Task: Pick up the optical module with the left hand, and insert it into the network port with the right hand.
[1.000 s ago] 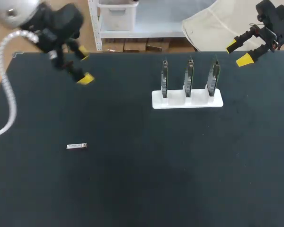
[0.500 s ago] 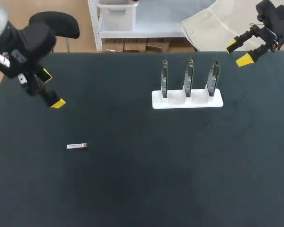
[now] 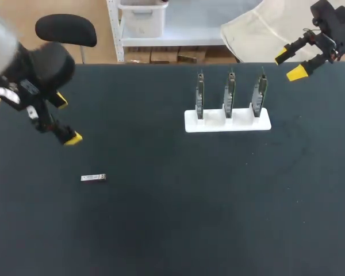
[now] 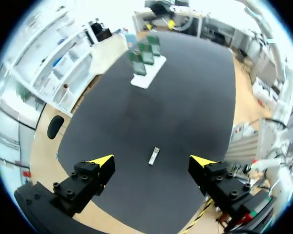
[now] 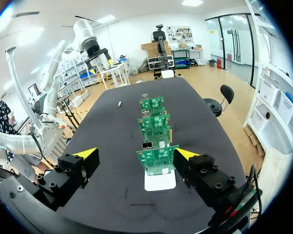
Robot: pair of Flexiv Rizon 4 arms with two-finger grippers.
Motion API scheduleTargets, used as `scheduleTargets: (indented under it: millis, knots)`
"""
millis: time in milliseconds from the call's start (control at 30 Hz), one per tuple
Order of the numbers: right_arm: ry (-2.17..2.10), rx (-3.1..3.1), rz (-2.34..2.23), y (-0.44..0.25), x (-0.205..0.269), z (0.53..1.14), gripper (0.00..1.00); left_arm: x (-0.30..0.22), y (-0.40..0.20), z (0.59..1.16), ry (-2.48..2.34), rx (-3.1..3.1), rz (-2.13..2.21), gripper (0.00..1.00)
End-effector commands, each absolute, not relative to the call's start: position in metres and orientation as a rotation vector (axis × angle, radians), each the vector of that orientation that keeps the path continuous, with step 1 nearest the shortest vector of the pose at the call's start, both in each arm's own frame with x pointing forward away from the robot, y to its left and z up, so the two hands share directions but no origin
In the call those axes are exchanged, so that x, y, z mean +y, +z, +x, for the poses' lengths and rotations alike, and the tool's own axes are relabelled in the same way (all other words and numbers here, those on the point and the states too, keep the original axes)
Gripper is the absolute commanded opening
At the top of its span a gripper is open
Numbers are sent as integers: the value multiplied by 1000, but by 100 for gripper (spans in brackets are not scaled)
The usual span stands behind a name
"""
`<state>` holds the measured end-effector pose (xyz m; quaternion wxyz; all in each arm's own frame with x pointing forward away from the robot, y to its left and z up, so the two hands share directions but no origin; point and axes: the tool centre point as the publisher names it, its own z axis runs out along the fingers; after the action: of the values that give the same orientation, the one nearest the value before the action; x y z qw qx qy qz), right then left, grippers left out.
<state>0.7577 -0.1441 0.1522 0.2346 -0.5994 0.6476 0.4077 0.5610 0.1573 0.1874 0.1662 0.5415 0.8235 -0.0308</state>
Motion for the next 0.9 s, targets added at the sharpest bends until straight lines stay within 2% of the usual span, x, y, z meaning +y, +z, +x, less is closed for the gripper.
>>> scheduleTargets:
  millis: [33,400,900]
  knots:
    - [1118,1777,-1645,152,-144,757,100,151,162,578,118,2496,1773,100]
    - [1118,1777,-1645,152,-144,757,100,173,125,565,236,2467,1902,100]
    - [1118,1777,-1645,152,-144,757,100,177,61,561,274,2535,1982,100]
